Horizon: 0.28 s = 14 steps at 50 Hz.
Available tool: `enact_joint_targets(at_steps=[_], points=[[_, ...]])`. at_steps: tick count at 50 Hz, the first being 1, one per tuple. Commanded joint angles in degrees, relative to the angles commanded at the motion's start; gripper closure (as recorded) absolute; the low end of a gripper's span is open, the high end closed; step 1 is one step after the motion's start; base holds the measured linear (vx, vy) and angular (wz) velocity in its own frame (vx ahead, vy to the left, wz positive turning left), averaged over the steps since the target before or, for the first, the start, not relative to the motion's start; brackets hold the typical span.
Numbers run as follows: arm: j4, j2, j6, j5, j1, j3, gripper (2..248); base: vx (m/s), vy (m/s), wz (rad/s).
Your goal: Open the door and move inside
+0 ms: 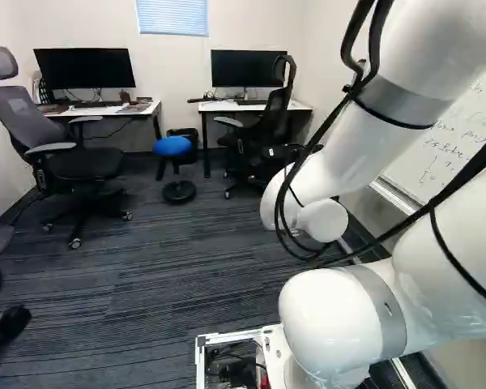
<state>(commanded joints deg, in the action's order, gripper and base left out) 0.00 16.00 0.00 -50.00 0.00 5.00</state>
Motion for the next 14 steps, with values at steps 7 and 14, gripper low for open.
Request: enact_joint_targets(at_steps=[7,14], points=[[0.0,0.0,0.0,0.0,0.0,0.0,3,0.000,0.000,0.000],[0.0,0.0,0.0,0.0,0.0,0.0,3,0.000,0.000,0.000]])
